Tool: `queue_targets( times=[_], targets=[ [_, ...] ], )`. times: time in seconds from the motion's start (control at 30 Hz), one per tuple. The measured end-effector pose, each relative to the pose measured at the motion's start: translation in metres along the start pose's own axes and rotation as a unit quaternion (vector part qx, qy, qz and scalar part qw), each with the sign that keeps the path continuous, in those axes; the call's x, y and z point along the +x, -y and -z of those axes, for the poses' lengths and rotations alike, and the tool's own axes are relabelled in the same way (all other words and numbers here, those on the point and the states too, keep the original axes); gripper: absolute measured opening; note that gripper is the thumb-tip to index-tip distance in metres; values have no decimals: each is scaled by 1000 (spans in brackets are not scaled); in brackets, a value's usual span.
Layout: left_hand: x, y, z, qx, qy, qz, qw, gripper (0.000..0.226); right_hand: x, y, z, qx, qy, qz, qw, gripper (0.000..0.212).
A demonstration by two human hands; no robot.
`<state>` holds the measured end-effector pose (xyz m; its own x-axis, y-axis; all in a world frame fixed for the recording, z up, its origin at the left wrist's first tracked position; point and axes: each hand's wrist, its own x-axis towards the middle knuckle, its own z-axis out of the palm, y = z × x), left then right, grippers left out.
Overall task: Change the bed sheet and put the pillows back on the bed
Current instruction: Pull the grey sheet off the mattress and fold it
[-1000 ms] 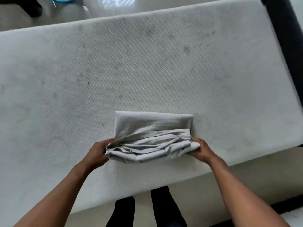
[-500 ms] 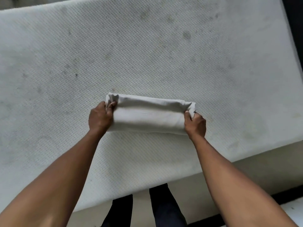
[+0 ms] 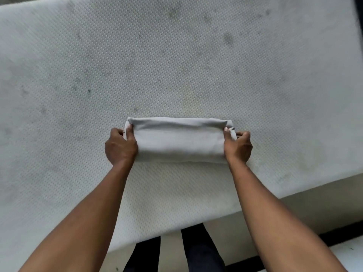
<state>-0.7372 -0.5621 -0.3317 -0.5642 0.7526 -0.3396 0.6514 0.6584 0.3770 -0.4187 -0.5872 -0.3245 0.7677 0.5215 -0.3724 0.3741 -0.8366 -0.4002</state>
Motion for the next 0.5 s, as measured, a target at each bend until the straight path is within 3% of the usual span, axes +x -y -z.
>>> queue_targets(
  times=[0.07, 0.17, 0.23, 0.3, 0.37, 0.5],
  targets=[
    [-13, -5, 9, -34, -64, -29, 997, 45, -11, 3, 6, 26, -82, 55, 995, 47],
    [-45, -16, 23, -29, -120, -233, 965, 40, -40, 11, 14, 35, -184, 286, 940, 34],
    [-69, -25, 22, -12, -47, -383, 922, 46, -67, 22, 9, 38, -121, 411, 903, 33],
    [-76, -31, 8, 54, 49, -477, 876, 56, -85, 30, -9, -27, 5, 486, 873, 41],
    [-62, -32, -16, 134, 94, -492, 855, 62, -82, 30, -33, -144, 96, 512, 842, 52],
    [-35, -30, -45, 239, 141, -428, 860, 68, -64, 28, -69, -259, 126, 472, 833, 61]
  ],
)
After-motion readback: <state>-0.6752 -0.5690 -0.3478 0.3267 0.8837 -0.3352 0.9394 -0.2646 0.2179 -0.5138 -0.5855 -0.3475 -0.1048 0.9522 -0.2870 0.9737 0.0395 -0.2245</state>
